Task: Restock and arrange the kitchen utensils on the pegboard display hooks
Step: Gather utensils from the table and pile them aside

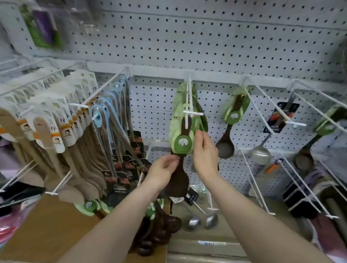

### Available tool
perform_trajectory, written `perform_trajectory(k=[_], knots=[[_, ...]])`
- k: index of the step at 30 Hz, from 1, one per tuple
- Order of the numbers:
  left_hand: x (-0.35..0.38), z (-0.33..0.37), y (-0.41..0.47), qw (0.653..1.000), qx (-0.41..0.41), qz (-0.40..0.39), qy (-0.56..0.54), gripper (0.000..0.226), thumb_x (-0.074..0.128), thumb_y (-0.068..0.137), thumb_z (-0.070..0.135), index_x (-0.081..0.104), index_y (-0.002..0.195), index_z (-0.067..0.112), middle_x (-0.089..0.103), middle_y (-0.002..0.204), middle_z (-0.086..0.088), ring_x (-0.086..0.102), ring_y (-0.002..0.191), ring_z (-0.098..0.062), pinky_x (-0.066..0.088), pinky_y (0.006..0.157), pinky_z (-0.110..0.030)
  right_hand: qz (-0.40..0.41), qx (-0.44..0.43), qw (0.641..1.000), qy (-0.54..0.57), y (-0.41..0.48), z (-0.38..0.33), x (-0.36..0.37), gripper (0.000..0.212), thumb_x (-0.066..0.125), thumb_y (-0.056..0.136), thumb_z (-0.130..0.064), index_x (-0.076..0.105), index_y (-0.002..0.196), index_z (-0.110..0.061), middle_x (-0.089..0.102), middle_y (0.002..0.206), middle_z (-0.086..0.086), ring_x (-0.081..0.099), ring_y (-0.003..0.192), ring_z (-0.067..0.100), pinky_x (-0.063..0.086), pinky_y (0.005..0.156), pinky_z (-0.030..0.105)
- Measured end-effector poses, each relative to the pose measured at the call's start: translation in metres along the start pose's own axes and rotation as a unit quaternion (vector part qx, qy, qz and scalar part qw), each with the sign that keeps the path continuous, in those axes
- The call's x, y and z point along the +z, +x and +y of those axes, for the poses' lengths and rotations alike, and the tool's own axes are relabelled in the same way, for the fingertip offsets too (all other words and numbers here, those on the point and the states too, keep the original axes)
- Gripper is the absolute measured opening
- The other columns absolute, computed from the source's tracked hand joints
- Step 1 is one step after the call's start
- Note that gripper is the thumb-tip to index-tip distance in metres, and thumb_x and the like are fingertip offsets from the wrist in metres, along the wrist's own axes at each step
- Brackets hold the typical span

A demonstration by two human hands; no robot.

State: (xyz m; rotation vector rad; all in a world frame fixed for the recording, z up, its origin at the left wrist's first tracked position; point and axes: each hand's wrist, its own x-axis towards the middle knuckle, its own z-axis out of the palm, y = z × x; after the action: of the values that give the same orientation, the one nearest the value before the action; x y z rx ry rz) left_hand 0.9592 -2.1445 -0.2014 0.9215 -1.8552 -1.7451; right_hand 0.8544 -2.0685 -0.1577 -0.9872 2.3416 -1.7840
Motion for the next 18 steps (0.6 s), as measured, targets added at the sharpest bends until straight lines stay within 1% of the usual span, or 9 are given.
perform_trajectory(k=[2,3,4,6,10,12,14,16,18], knots=[[-0.006,-0.012,-0.008,1.0,-0.01,-0.008,0.007,0.024,0.053,0.098,0.014,0.058,0.12,0.019,0.063,0.12,-0.002,0.057,0.116,-0.014,0.041,0.107,-0.033,0.011,0.016,1.0,-0.015,-0.014,0.014,0.006,0.025,0.036,0.105,-0.033,0.054,0.098,-0.019,0.057,0.082,-0.009,0.054,0.077,0.01,0.037,0.069,0.031],[-0.008,-0.017,-0.013,1.0,-0.012,-0.013,0.006,0.025,0.054,0.097,0.012,0.058,0.122,0.018,0.063,0.122,-0.003,0.057,0.117,-0.014,0.041,0.108,-0.034,0.02,0.026,0.999,-0.019,-0.021,0.02,0.009,0.022,0.037,0.105,-0.033,0.053,0.105,-0.018,0.059,0.089,-0.007,0.056,0.083,0.014,0.039,0.072,0.031],[-0.013,-0.021,-0.017,1.0,-0.013,-0.017,0.008,0.026,0.054,0.097,0.011,0.058,0.122,0.017,0.063,0.122,-0.004,0.057,0.117,-0.015,0.041,0.108,-0.033,0.028,0.041,0.999,-0.023,-0.029,0.024,0.012,0.02,0.039,0.104,-0.031,0.051,0.112,-0.017,0.06,0.095,-0.004,0.057,0.088,0.016,0.04,0.074,0.03],[-0.025,-0.027,-0.027,0.999,-0.012,-0.04,0.009,0.026,0.053,0.097,0.01,0.059,0.122,0.015,0.064,0.12,-0.006,0.059,0.115,-0.016,0.044,0.103,-0.028,0.04,0.07,0.996,-0.035,-0.046,0.031,0.02,0.02,0.045,0.103,-0.024,0.047,0.12,-0.014,0.059,0.099,-0.001,0.057,0.09,0.018,0.04,0.076,0.029],[-0.058,-0.041,-0.061,0.995,-0.031,-0.091,-0.017,0.023,0.051,0.098,0.008,0.06,0.118,0.015,0.069,0.105,-0.005,0.066,0.098,-0.011,0.053,0.091,-0.026,0.019,0.117,0.989,-0.085,-0.092,0.042,0.05,0.017,0.048,0.1,-0.017,0.048,0.117,-0.019,0.063,0.099,-0.003,0.063,0.089,0.021,0.048,0.079,0.035],[-0.08,-0.049,-0.079,0.992,-0.027,-0.12,-0.019,0.02,0.05,0.098,0.006,0.061,0.113,0.015,0.069,0.096,-0.003,0.067,0.089,-0.007,0.054,0.084,-0.021,0.011,0.124,0.987,-0.103,-0.118,0.043,0.07,0.013,0.047,0.1,-0.014,0.051,0.112,-0.017,0.063,0.092,-0.003,0.064,0.087,0.025,0.046,0.076,0.034],[-0.103,-0.059,-0.091,0.989,-0.028,-0.14,-0.029,0.019,0.05,0.097,0.002,0.062,0.108,0.012,0.068,0.09,-0.004,0.067,0.082,-0.006,0.054,0.079,-0.019,0.01,0.127,0.985,-0.114,-0.143,0.043,0.087,0.012,0.048,0.099,-0.013,0.055,0.109,-0.015,0.06,0.089,-0.005,0.061,0.084,0.023,0.043,0.072,0.031],[-0.129,-0.072,-0.102,0.988,-0.038,-0.144,-0.032,0.019,0.051,0.097,0.001,0.063,0.105,0.013,0.068,0.088,-0.004,0.066,0.082,-0.009,0.055,0.08,-0.02,0.006,0.143,0.982,-0.127,-0.169,0.046,0.105,0.013,0.048,0.099,-0.013,0.058,0.106,-0.016,0.061,0.089,-0.004,0.06,0.083,0.021,0.042,0.072,0.031],[-0.154,-0.087,-0.107,0.99,-0.059,-0.126,-0.035,0.019,0.051,0.096,0.001,0.064,0.105,0.012,0.068,0.087,-0.005,0.066,0.084,-0.012,0.055,0.08,-0.022,-0.024,0.166,0.977,-0.128,-0.19,0.048,0.121,0.014,0.048,0.099,-0.013,0.06,0.107,-0.016,0.061,0.086,-0.002,0.057,0.081,0.022,0.038,0.068,0.029]])
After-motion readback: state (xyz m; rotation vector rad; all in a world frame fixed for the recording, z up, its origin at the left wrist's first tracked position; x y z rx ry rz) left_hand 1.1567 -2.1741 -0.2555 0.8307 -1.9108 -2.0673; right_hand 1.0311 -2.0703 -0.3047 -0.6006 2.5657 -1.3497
